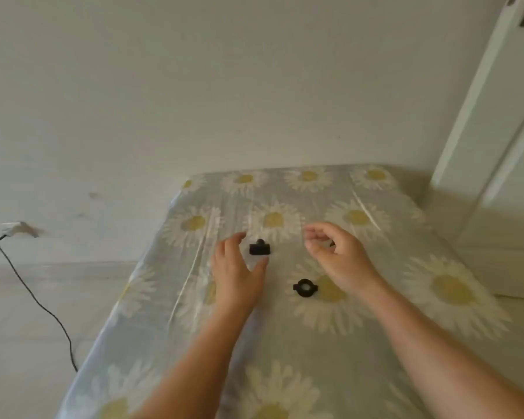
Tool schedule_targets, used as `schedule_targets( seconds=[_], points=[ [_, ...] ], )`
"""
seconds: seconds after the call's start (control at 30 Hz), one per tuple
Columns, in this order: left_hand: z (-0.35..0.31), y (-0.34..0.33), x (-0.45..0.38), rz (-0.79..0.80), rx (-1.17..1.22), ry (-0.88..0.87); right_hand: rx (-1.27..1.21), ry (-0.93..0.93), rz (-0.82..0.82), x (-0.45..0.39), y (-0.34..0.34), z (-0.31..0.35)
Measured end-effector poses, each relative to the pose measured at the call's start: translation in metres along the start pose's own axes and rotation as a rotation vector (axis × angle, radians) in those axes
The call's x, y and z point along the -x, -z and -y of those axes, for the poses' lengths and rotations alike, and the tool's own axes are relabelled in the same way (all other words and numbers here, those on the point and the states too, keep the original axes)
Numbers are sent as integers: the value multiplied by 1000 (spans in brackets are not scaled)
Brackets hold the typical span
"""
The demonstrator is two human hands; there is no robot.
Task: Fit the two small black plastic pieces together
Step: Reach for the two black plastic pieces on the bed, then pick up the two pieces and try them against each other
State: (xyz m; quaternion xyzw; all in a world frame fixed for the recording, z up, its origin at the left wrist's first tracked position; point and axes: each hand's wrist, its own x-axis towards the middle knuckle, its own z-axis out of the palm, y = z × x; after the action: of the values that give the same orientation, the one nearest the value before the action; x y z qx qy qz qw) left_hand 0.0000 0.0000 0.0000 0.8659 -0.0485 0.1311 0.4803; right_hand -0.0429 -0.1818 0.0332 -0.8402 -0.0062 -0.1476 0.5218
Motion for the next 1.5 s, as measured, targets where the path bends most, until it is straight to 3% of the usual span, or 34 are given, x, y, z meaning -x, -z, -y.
schedule_targets(
  seconds=[0.17,0.37,0.57,0.67,0.8,0.93,1.03,1.5],
  points=[
    [4,-15,-21,123,-185,47,138,-86,198,5,-2,-15],
    [1,-26,-34,176,-325,39,354,-59,490,4,0,-17],
    [-1,-33,-38,163,-330,2,256,-66,340,-9,-5,-22],
    [-6,-37,-36,125,-106,6,-93,-203,177,-21,-10,-22],
    [-15,-38,-39,176,582,242,-784,-422,36,-33,-20,-22],
    [-13,-39,-42,277,971,438,-952,-450,28,-36,-23,-28],
    [-11,-40,-45,327,1054,494,-971,-432,7,-37,-24,-33],
    [-8,-39,-40,461,1124,421,-1110,-342,11,-36,-24,-38]
  ],
)
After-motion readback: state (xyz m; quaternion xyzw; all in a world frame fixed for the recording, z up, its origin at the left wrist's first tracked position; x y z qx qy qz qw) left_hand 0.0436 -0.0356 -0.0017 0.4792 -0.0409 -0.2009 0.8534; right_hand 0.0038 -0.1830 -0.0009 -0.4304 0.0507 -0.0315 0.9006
